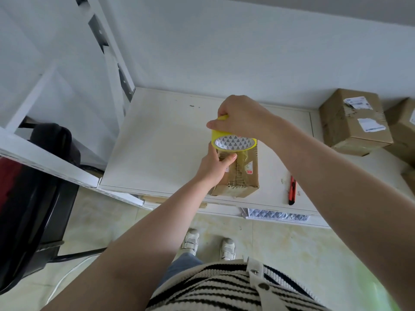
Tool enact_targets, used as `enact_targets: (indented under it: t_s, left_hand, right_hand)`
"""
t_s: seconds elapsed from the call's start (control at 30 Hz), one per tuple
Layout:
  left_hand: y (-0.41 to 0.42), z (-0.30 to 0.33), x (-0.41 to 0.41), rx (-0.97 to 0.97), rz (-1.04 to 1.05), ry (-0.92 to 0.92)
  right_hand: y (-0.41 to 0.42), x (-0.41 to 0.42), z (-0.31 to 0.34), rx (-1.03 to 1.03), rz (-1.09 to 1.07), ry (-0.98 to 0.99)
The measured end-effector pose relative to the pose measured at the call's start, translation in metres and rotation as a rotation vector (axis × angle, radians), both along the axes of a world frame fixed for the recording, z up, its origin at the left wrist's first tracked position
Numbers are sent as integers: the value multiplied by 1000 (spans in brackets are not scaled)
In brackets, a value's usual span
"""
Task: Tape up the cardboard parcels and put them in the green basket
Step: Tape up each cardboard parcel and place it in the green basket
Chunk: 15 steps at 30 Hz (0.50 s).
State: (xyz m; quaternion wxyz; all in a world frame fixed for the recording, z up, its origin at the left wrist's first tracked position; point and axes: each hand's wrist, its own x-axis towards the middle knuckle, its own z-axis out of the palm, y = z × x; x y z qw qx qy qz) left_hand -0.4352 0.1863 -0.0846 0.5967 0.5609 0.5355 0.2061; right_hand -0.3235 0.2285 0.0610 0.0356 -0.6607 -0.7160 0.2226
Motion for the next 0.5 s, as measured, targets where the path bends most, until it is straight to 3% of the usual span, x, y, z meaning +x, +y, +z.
enact_targets:
  t_s: [0.5]
  left_hand:
    - [2,1,1,-4,-45,-41]
  right_hand:
    - [-37,61,-13,5,-200,-123]
